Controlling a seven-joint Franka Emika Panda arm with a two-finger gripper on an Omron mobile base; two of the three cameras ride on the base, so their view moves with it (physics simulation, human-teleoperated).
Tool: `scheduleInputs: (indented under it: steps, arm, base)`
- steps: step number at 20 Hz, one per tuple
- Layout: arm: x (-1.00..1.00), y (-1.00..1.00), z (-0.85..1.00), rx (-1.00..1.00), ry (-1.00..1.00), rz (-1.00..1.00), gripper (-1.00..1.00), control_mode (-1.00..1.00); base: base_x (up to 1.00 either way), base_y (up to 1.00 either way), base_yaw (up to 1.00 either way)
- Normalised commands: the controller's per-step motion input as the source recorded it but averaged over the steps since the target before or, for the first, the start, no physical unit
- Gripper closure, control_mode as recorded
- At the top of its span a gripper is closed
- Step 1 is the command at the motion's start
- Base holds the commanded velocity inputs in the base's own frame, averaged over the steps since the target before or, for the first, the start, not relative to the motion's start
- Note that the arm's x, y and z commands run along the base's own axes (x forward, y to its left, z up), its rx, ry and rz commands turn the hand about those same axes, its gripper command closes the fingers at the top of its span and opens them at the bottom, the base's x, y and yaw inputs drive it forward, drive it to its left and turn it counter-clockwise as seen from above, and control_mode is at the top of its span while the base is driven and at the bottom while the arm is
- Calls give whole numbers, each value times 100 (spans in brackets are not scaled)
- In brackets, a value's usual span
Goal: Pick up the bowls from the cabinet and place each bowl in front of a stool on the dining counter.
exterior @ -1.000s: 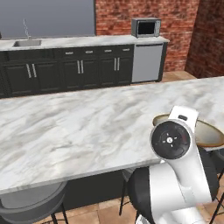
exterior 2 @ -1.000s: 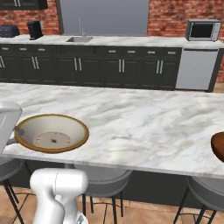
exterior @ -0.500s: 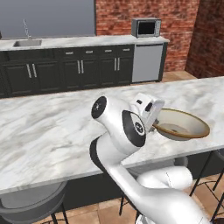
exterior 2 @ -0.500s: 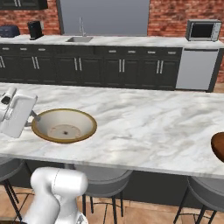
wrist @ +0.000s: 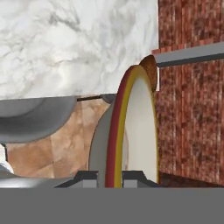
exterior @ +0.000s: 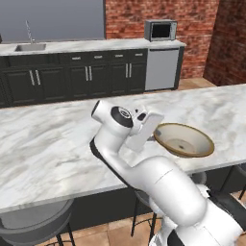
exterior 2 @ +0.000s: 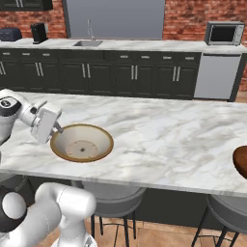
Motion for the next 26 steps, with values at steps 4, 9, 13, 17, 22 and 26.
scheduleInputs:
  steps: [4, 9, 13, 17, 22, 26]
  arm:
    - [65, 0, -44, 9, -3, -6, 100, -100]
    - [57, -12, -52, 4, -2, 4, 100, -100]
    - [42, -25, -56, 0, -4, 14, 100, -100]
    - [32, -37, -61, 0, -7, 18, 100, -100]
    - [27, -33, -62, 0, -12, 17, 100, -100]
    - [30, -18, -51, 0, -7, 12, 100, -100]
  base:
    - [0, 0, 0]
    - [0, 0, 0]
    - [0, 0, 0]
    - [0, 0, 0]
    - [0, 0, 0]
    - [0, 0, 0]
